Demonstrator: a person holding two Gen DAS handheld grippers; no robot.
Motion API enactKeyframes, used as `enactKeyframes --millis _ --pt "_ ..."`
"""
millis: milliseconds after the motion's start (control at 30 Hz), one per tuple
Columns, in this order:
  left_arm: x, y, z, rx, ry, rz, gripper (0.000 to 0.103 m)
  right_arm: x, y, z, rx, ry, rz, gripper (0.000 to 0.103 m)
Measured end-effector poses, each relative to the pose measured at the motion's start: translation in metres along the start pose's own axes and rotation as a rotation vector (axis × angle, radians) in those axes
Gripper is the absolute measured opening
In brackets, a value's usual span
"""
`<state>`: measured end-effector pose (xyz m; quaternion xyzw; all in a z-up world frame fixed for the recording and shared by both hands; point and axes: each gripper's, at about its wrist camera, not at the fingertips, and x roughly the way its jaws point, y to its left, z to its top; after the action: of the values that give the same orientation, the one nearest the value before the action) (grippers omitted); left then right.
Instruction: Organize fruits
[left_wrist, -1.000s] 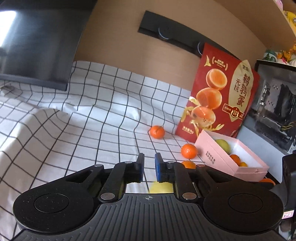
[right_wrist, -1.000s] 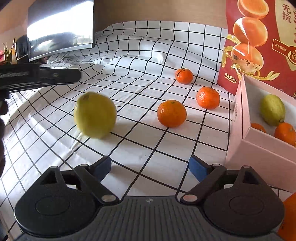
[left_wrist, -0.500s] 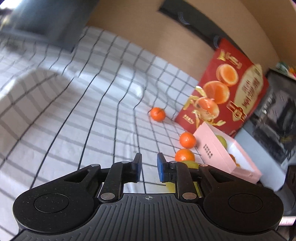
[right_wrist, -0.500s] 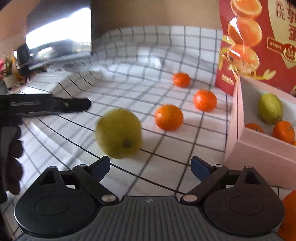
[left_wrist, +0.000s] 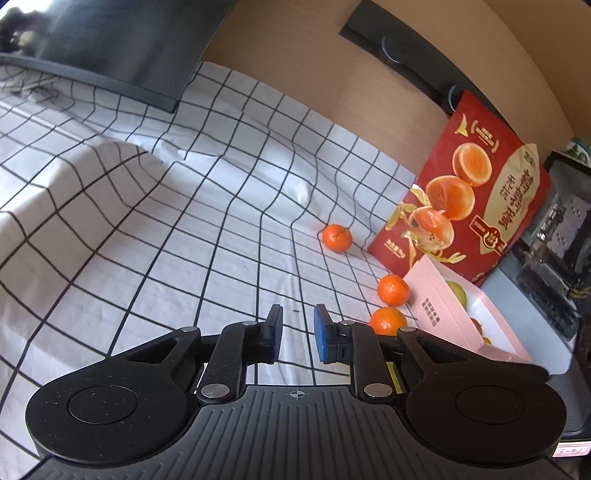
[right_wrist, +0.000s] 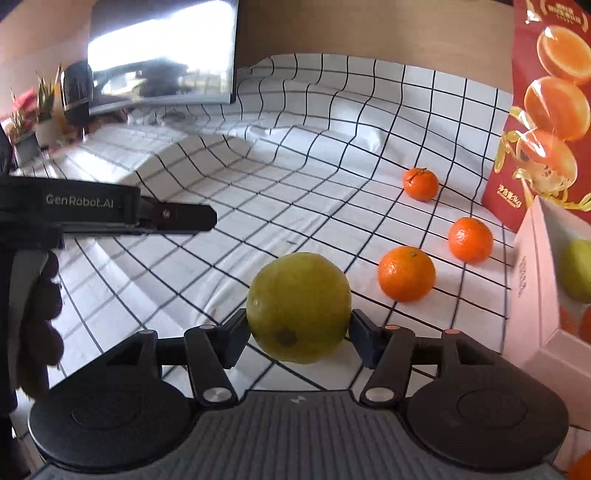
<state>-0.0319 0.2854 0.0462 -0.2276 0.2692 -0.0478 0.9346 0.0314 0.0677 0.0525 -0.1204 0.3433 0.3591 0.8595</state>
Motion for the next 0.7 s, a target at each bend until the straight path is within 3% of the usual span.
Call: enactKeyframes --millis 100,333,500,700 --pt "0.002 -0.006 -0.003 0.041 0.01 0.003 0.021 -0.012 -0.003 -0.007 -0.017 0.017 -0.003 0.058" --pt "0.015 -0.056 -0.011 0.215 0.048 -0.078 0.021 -0.06 -0.042 -0.036 0.027 0.048 -0.028 0.058" --pt "0.056 -0.095 -0.001 0.339 0.085 -0.033 0.022 -0.072 -0.067 -0.055 0.099 0.072 -0.053 0.058" --pt "0.106 -0.12 -0.011 0.452 0.097 0.016 0.024 -0.075 -0.061 -0.071 0.074 -0.022 -0.085 0.059"
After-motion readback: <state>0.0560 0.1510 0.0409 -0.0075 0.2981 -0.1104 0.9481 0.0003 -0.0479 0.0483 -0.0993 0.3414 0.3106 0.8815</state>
